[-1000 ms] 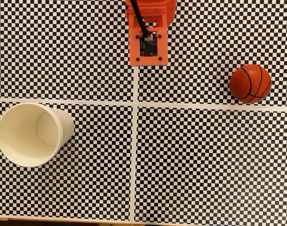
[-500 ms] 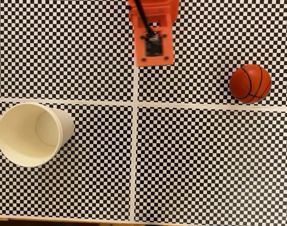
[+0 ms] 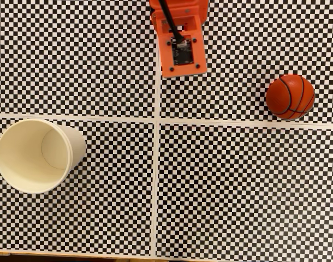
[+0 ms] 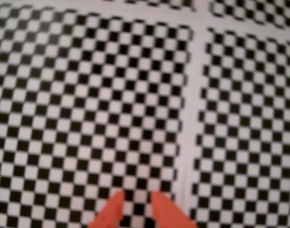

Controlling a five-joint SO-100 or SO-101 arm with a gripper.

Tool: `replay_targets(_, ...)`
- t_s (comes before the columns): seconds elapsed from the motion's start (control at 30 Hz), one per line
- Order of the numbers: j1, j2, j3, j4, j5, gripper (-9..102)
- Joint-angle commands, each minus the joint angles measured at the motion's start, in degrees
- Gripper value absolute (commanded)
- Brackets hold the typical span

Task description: Grasp basketball and place into cup.

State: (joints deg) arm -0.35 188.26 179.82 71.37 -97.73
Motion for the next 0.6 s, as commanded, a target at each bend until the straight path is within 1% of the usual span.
replay_targets(0.0, 2.3, 0.3, 2.0, -0.2, -2.1, 0)
replay_targets(0.1, 6.1, 0.2, 1.9, -0.5, -3.5, 0)
replay_targets(0.27, 7.0, 0.2, -2.1, -3.1, -2.0, 0)
replay_targets(0.37, 7.5, 0.2, -4.4, -8.1, -1.8, 0)
replay_targets(0.57, 8.0, 0.2, -5.2, -23.2, -0.4, 0)
